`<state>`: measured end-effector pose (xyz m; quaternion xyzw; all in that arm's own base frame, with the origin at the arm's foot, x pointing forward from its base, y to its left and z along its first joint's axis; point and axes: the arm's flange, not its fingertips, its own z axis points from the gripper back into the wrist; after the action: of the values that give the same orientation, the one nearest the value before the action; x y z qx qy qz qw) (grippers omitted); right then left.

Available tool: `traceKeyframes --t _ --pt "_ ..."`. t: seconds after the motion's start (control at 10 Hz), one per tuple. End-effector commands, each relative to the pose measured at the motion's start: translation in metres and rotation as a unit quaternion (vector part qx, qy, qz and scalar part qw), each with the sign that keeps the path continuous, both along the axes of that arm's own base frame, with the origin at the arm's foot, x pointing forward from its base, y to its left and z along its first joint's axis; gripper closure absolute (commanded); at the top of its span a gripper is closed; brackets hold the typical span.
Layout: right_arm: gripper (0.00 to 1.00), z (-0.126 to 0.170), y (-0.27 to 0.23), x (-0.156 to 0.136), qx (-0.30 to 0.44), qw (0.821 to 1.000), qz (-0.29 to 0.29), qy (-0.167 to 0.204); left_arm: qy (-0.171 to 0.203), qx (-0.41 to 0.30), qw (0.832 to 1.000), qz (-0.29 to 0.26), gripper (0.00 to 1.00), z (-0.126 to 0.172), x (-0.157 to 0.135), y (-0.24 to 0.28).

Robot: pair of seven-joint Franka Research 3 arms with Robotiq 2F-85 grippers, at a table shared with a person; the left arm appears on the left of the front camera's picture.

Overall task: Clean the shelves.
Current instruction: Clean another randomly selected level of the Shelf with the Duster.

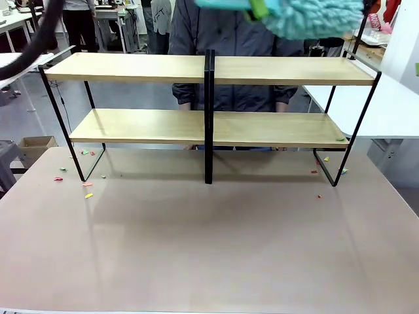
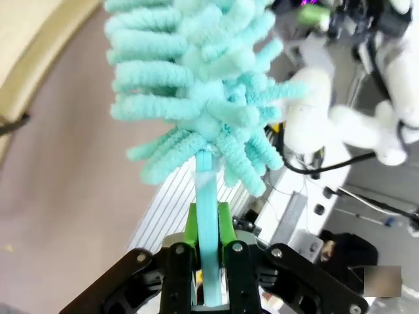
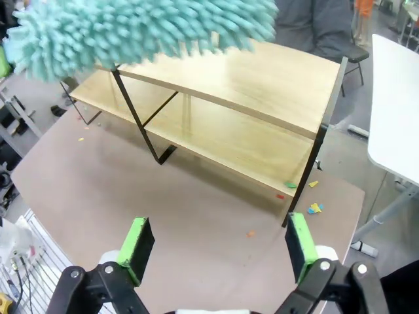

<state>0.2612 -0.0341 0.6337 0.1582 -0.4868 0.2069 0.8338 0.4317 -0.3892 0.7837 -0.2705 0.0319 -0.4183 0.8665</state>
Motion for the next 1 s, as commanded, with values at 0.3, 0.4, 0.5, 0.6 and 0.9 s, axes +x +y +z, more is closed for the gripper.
traceKeyframes --t 0.3,0.4,0.5,0.6,0.9 --pt "0.0 -0.001 0.0 0.0 0.002 1.0 0.002 -0.001 0.011 0.045 0.999 -0.001 0.88 0.017 -0.048 0.196" --pt "0.0 -0.001 0.0 0.0 0.002 1.0 0.002 -0.001 0.028 0.054 0.998 0.021 0.88 0.003 -0.074 0.232" --pt "0.0 -0.001 0.0 0.0 0.002 1.0 0.002 -0.001 0.072 0.067 0.994 0.056 0.88 -0.015 -0.099 0.253" --pt "0.0 -0.001 0.0 0.0 0.002 1.0 0.002 -0.001 0.14 0.102 0.981 0.09 0.88 -0.034 -0.124 0.273" --pt "0.0 -0.001 0.0 0.0 0.002 1.0 0.002 -0.001 0.077 0.027 0.966 0.246 0.88 -0.038 -0.18 0.344"
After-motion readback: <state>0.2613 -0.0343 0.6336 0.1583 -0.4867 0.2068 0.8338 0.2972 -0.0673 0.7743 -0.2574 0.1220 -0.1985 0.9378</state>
